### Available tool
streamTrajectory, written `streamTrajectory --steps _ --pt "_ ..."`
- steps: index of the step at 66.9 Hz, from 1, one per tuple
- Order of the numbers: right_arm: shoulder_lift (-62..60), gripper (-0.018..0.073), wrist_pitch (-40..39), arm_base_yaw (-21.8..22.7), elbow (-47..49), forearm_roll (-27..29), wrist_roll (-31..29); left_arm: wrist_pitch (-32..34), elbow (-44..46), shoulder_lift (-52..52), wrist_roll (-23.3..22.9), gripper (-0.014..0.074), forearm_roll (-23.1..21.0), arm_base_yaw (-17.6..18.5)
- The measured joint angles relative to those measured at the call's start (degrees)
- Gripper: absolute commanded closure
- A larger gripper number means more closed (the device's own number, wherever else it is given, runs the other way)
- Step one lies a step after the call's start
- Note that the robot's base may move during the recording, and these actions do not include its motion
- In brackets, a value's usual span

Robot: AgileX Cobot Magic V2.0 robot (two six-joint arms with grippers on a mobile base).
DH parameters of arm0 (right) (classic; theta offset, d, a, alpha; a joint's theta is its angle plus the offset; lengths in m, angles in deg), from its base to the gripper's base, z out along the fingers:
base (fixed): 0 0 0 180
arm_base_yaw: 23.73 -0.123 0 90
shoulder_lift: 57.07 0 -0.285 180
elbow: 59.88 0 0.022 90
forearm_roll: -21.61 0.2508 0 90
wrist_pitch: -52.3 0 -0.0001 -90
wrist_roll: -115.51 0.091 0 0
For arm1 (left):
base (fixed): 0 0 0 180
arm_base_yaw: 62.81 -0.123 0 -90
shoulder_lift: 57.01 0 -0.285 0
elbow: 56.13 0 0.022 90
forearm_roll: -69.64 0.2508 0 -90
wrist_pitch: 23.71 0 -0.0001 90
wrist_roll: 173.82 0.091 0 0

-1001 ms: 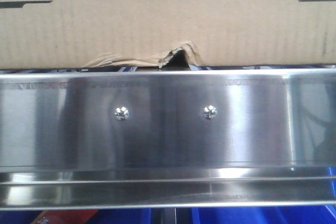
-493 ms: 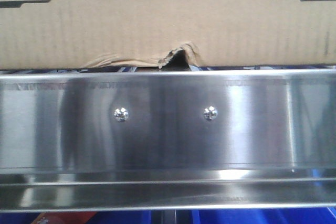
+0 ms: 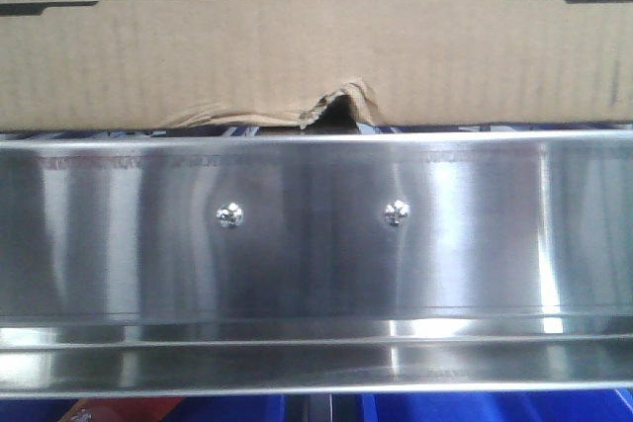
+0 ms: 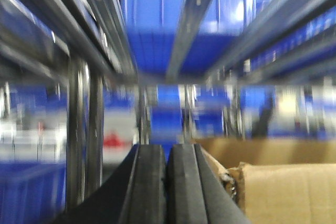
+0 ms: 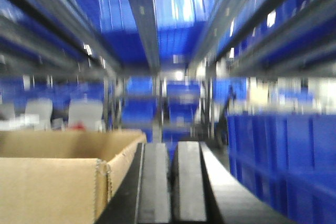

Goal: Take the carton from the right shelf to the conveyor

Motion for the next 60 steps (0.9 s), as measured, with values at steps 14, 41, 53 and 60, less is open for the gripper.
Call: streamTrajectory --steps 14,41,53,60 --pt "12.5 0.0629 20.6 0.0 15.8 0.0 0.0 -19.6 17.9 -13.4 0.0 0.0612 0.0 0.0" --pt "22.2 0.0629 29.9 0.0 27.2 0.1 0.0 -23.5 27.6 -21.6 0.0 0.0612 -0.8 0.0" --pt "22.2 0.0629 29.2 0.0 27.3 0.1 0.0 -23.8 27.6 -21.6 0.0 0.0612 -0.7 0.0" --pt "22.2 0.0629 28.9 0.0 27.3 0.1 0.0 -23.8 27.6 -21.6 0.0 0.0612 -0.7 0.0"
